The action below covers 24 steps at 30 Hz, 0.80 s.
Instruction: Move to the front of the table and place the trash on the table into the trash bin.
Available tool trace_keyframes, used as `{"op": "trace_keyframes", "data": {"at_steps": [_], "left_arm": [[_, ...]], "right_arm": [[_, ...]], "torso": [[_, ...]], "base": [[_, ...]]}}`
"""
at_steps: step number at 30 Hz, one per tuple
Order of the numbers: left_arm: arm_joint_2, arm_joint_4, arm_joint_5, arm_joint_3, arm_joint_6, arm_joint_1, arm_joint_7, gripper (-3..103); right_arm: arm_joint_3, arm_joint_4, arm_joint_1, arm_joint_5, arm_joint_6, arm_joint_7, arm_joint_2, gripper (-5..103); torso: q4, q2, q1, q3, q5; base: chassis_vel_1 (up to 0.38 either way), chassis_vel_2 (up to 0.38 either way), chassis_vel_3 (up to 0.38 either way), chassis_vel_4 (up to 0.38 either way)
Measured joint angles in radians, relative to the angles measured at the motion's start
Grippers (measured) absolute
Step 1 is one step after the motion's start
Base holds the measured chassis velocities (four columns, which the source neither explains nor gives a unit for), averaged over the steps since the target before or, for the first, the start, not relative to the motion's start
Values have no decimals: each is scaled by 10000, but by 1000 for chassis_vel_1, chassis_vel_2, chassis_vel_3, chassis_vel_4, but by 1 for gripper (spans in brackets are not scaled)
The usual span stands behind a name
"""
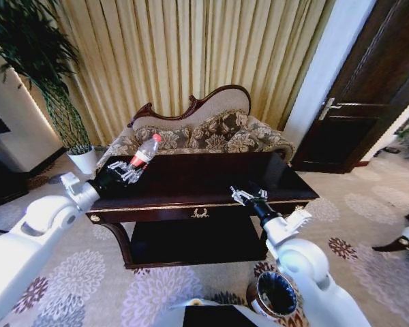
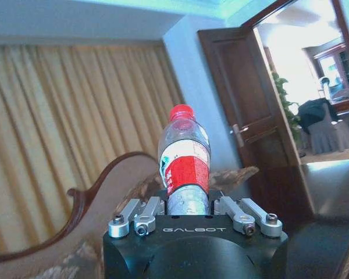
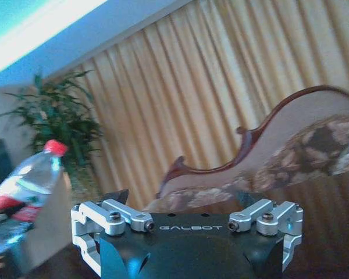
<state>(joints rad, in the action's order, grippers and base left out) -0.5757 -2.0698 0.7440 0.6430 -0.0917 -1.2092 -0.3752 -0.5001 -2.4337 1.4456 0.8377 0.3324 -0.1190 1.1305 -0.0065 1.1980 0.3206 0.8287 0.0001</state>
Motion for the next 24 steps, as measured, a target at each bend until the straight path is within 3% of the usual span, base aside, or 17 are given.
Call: {"op": "trace_keyframes", "data": {"at_steps": [3,4,7,8,11,15,21,24], "left_arm": [[102,-346,-51,47,181,-125,22,32],[102,-346,-51,47,181,-125,22,32],[114,-754,-98,-11,349,-158,191,32],[114,-754,-98,-11,349,-158,191,32],[93,-1013,-137,-233,434,-75,447,32],[-234,-1074,-258,-656,540,161,705,32],[-562,-1107,-397,-1171,775,293,733,32],[-662,-1051,-403,-1867,872,764,736,32]], "right_arm": [[-24,-633,113,1283,446,1,-153,100],[-24,-633,113,1283,446,1,-153,100],[-74,-755,24,3212,1014,0,-311,100],[-74,-755,24,3212,1014,0,-311,100],[19,-756,-479,4384,1227,0,-353,100],[103,-738,-1089,5291,1282,1,-373,100],[58,-711,-1477,5543,1240,1,-581,100],[60,-700,-1720,5545,1107,2,-786,100]], "torso": [[-1,0,0,1,0],[-1,0,0,1,0],[-1,0,0,1,-1],[-1,0,0,1,-1],[1,0,0,2,1],[0,0,0,2,-1],[2,0,0,2,-1],[2,1,-1,2,0]], "base": [[0,0,0,0],[0,0,0,0],[0,0,0,0],[0,0,0,0],[0,0,0,0],[0,0,0,0],[0,0,0,0],[0,0,0,0]]}}
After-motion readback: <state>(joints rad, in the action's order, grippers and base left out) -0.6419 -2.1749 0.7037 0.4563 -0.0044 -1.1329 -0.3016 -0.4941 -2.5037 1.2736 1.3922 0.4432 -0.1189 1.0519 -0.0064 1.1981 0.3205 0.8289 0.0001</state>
